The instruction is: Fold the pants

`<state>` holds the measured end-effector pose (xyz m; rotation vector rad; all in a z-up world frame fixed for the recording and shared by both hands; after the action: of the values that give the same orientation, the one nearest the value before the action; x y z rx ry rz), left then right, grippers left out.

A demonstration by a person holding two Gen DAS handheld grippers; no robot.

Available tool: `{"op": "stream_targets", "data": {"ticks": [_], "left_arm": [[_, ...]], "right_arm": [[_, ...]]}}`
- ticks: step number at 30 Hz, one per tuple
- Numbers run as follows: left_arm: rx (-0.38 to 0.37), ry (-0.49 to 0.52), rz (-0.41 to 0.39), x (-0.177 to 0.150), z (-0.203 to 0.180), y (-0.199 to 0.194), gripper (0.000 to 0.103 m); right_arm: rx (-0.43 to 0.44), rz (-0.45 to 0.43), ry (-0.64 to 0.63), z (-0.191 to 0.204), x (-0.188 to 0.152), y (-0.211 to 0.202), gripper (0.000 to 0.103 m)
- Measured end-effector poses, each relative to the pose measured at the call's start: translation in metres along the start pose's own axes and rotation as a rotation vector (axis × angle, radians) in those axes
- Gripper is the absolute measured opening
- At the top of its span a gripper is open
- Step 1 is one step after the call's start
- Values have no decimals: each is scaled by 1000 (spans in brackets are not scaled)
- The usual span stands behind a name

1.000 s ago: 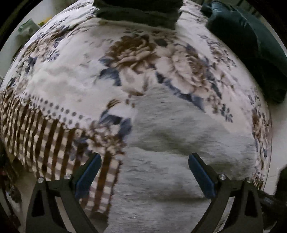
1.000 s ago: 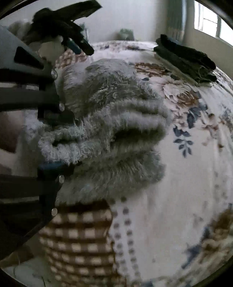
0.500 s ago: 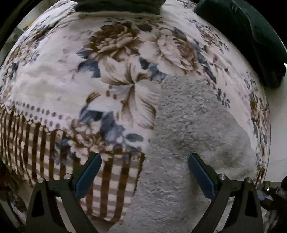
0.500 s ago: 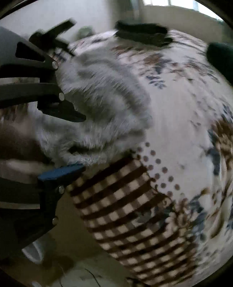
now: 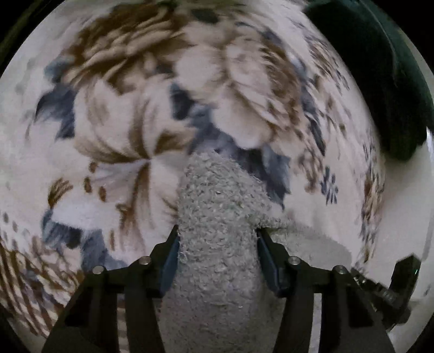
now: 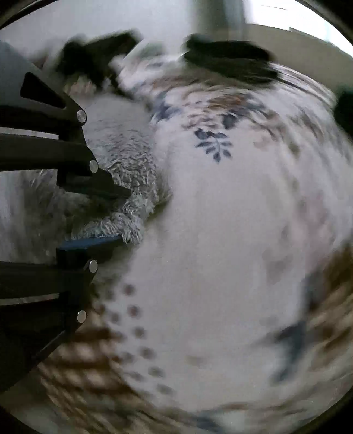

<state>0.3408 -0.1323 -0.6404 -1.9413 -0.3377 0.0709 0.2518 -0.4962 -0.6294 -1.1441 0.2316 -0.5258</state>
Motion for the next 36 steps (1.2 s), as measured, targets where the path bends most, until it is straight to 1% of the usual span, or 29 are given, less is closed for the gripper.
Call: {"op": "stream_targets", "data": {"ticks": [1, 2, 3, 4, 5, 7, 8, 9, 10, 11, 13, 14, 15, 16, 17, 18, 20, 22, 23, 24, 25, 26, 27, 28, 30, 31, 32, 34, 36], "left_arm": [[-7, -32, 2, 1, 7, 1, 50], [-17, -53, 1, 1, 11, 1, 51], [-36, -79, 4, 1, 15, 0, 52], [-49, -99, 10, -1, 16, -2, 54], [-52, -106, 11, -2, 16, -5, 59], [-65, -101, 1, -4, 10, -16, 61], [-59, -78, -10, -5, 6, -21, 62], [-48, -50, -23, -6, 2, -25, 62], [-35, -11, -34, -9, -3, -27, 62], [-24, 9, -36, -10, -5, -26, 62], [-11, 24, -36, -13, -6, -22, 62], [-10, 20, -33, -13, -4, -20, 62], [-7, 19, -33, -13, -3, -19, 62], [-6, 18, -33, -11, -2, -17, 64], [-7, 18, -31, -11, -2, -15, 64], [-10, 19, -26, -11, -1, -13, 64], [-21, 18, -18, -13, 0, -11, 65], [-16, 38, -15, -14, -2, -10, 66], [-9, 45, -18, -15, -4, -10, 66], [-7, 50, -22, -15, -5, -11, 66], [-9, 52, -23, -15, -6, -13, 66], [-10, 50, -23, -15, -7, -14, 66], [-15, 46, -23, -15, -7, -17, 66], [-23, 38, -24, -14, -8, -20, 68], [-17, 22, -42, -13, -6, -25, 81], [-32, 15, -64, -11, -6, -30, 90], [-42, 15, -75, -10, -7, -31, 93], [-50, 27, -79, -8, -8, -30, 94], [-47, 38, -62, -8, -8, -24, 94]], "right_arm": [[-25, -10, 19, -4, 2, 0, 14], [-76, -17, 42, -14, 6, 4, 7], [-84, -10, 86, -26, 8, 7, 7], [-55, 9, 137, -35, 7, 5, 7], [0, 25, 198, -41, 7, 2, 8], [81, 23, 271, -49, 1, -16, 11], [86, 2, 290, -53, -7, -32, 16], [86, -11, 302, -57, -14, -45, 42], [88, -25, 322, -60, -26, -57, 75], [85, -31, 347, -64, -42, -68, 85], [95, 39, 394, -66, -78, -65, 87], [123, 78, 429, -68, -92, -58, 87], [157, 101, 473, -69, -108, -48, 84], [168, 108, 492, -73, -119, -47, 60], [154, 115, 520, -76, -131, -40, 31], [146, 112, 547, -81, -139, -37, 10], [84, 85, 588, -96, -152, -36, 10], [71, 118, 600, -100, -159, -28, 10], [76, 149, 571, -96, -158, -25, 11], [71, 166, 522, -91, -153, -26, 14], [59, 162, 493, -86, -148, -29, 23], [41, 136, 456, -83, -139, -40, 29], [44, 91, 439, -80, -127, -53, 41], [48, 60, 432, -79, -119, -62, 61], [50, -44, 378, -71, -90, -82, 82], [57, -61, 337, -67, -77, -83, 82], [67, -61, 306, -61, -64, -78, 82], [96, -44, 236, -51, -36, -57, 82], [138, 3, 198, -43, -15, -29, 82]]}}
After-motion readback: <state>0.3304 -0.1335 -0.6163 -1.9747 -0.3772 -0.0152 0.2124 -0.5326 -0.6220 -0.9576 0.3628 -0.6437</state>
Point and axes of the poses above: each gripper's, at about its wrist camera, not at the fingertips, and y roughly the way its jaws point, z to its left, x to its top, the point moved 4 cm from there along y, roughly the way its jaws point, and after that the axes turned 9 degrees about -z, right-handed, at the moved point
